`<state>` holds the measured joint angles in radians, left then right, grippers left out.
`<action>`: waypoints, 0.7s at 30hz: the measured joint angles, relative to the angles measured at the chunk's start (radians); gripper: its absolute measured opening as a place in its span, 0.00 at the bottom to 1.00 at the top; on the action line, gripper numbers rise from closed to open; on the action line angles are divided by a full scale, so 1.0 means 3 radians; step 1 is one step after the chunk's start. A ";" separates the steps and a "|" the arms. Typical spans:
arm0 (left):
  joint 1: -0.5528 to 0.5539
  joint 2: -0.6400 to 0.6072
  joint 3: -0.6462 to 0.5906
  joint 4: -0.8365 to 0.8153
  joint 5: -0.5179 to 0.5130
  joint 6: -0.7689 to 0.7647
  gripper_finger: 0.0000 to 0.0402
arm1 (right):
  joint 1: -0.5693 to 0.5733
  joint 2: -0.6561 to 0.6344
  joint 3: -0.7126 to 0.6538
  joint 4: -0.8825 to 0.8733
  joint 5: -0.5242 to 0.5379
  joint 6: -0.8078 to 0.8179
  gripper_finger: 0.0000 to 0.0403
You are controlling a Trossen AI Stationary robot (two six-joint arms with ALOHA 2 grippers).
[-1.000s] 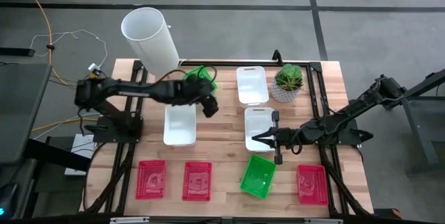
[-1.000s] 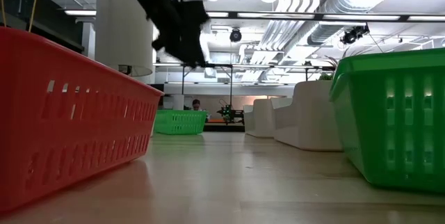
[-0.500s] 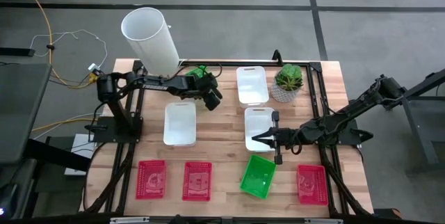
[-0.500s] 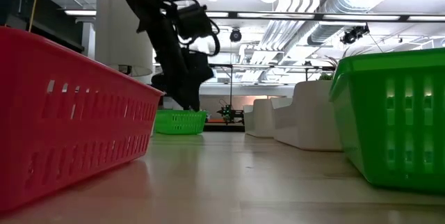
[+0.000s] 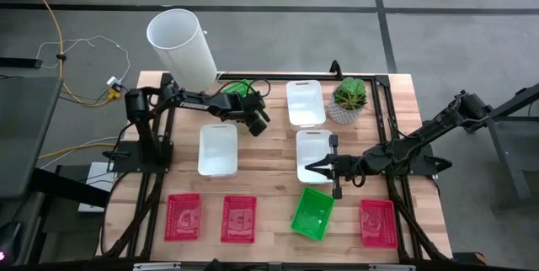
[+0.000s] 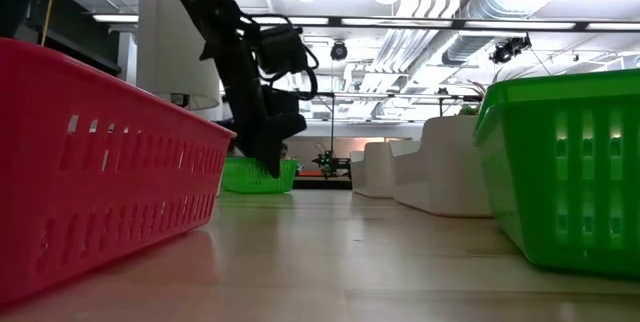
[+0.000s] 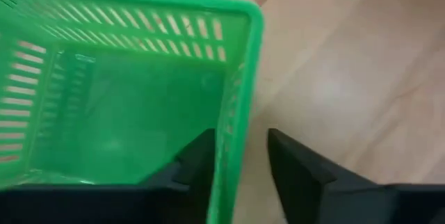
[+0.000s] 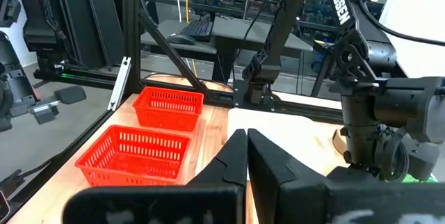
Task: Stack baskets by color
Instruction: Stack the top green bin on the bottom green bin
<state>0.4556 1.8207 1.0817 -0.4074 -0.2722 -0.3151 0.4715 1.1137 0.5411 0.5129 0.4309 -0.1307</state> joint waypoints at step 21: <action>-0.1585 -0.1672 0.0112 -0.0391 -0.0875 0.0235 0.00 | 0.0001 0.0000 0.0000 -0.0001 0.0009 -0.0018 0.00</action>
<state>-0.0198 1.3191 1.1152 -0.5246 -0.5346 -0.2447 0.4717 1.1137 0.5411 0.5125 0.4335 -0.1360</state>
